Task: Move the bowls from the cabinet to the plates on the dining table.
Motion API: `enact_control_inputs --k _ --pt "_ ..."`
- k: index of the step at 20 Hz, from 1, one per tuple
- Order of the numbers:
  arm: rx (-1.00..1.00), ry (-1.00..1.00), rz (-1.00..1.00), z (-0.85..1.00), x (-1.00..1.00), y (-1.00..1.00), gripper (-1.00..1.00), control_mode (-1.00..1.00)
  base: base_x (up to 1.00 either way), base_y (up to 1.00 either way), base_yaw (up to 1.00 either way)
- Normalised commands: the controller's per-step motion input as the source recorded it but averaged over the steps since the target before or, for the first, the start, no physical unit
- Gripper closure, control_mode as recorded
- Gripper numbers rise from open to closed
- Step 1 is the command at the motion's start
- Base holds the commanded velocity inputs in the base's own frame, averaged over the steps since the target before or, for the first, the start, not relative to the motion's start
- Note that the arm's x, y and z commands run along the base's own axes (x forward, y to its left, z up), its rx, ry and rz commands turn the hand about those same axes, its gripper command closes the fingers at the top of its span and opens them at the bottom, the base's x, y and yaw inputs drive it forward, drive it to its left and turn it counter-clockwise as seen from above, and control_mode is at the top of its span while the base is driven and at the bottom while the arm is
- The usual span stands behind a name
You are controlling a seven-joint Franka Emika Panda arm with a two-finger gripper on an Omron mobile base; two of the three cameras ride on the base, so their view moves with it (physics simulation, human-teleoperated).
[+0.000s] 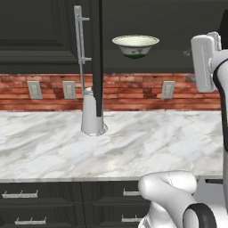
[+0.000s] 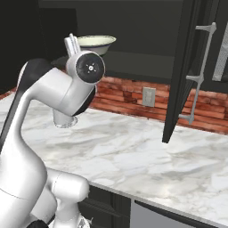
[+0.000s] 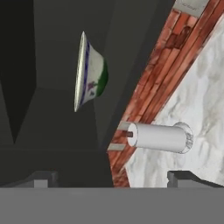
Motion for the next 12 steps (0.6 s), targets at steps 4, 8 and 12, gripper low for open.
enact_control_inputs --k 4,8,12 --pt "0.05 -0.03 0.03 0.00 0.37 0.04 -1.00 -1.00 0.00 0.00 0.00" --pt "0.04 -0.01 0.04 0.03 0.37 0.01 -1.00 -1.00 0.00 0.00 0.00" --pt "0.04 -0.01 0.03 0.06 0.39 0.03 -1.00 -1.00 0.00 0.00 0.00"
